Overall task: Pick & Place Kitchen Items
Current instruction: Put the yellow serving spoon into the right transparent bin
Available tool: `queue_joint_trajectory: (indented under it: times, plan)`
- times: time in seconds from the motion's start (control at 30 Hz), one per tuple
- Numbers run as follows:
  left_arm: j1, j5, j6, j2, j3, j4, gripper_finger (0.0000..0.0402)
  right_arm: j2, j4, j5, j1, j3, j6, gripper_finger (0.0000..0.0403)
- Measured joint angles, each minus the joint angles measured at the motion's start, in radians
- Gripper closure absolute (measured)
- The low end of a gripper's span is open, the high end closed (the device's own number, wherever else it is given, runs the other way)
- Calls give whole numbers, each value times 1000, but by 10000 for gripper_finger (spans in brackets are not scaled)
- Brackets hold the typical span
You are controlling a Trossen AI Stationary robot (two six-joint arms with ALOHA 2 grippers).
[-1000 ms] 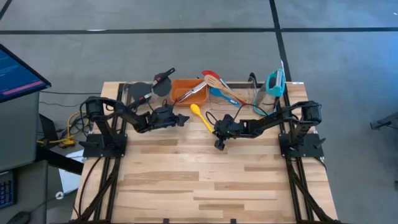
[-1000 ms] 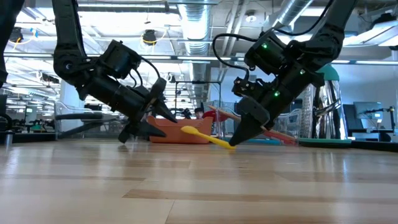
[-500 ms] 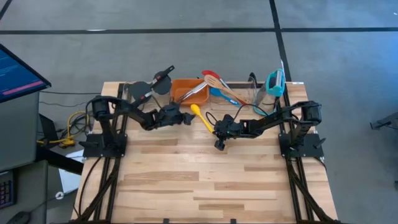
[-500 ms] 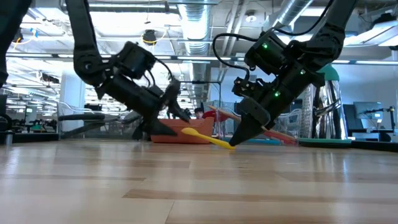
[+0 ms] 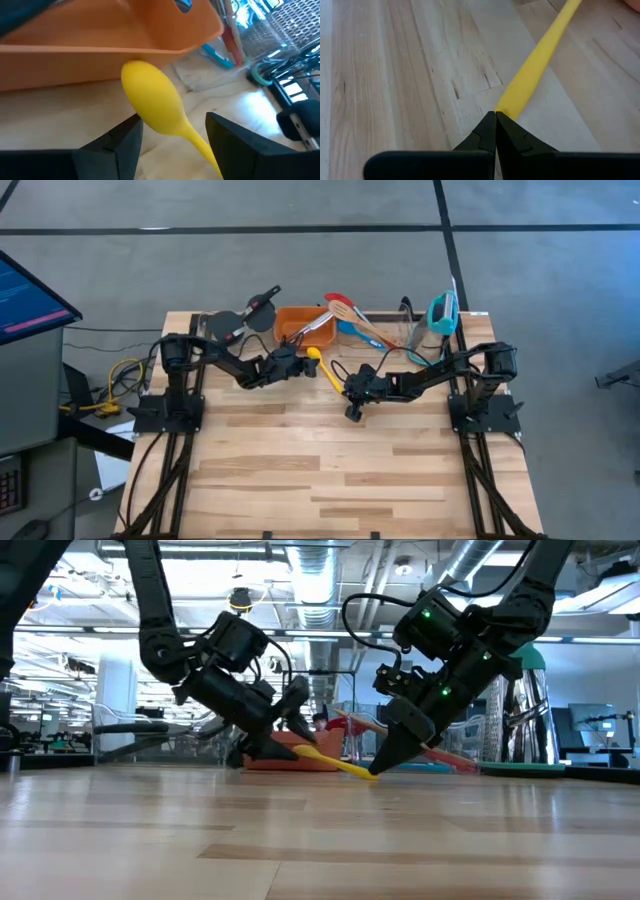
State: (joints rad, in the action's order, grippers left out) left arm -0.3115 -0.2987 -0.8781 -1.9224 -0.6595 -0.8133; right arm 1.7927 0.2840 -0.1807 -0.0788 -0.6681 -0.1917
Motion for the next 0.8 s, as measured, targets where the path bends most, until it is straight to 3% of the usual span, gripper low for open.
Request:
queue_joint_trajectory:
  times: [0.2,0.43,0.8]
  plan:
    - [0,-53,19,-66,-37,-23,211,0,0,-1,4,0,0,403]
    - [1,-29,91,-80,-57,-19,241,0,1,-1,6,0,8,403]
    - [3,52,119,-73,-52,-25,390,-2,0,-4,6,1,8,403]
